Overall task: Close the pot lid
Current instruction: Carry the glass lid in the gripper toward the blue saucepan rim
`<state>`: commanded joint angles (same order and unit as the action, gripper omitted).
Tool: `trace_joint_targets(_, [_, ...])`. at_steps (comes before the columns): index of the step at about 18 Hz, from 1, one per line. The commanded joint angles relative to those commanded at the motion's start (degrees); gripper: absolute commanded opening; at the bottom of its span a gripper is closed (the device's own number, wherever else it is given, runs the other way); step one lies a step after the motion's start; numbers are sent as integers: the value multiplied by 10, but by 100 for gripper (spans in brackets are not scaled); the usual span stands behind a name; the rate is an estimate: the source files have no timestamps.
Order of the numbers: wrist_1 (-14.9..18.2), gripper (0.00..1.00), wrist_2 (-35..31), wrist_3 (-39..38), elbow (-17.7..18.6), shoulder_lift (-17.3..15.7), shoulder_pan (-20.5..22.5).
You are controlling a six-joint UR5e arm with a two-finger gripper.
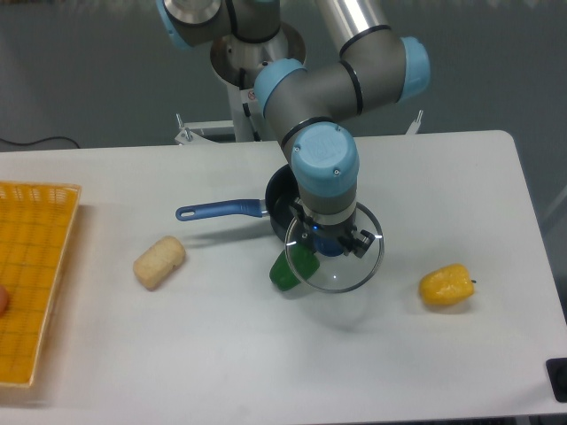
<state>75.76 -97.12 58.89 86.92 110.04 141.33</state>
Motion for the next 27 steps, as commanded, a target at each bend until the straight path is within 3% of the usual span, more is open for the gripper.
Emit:
trace_joint_targets(8, [0, 51, 1, 9, 13, -4, 4])
trace_joint_targets(18, [-11, 51, 4, 42, 67, -28, -10])
trace_joint_targets(23, [-12, 51, 8, 73, 84, -40, -25])
trace_joint_targets(27, [-13, 51, 29, 140, 105, -60, -23])
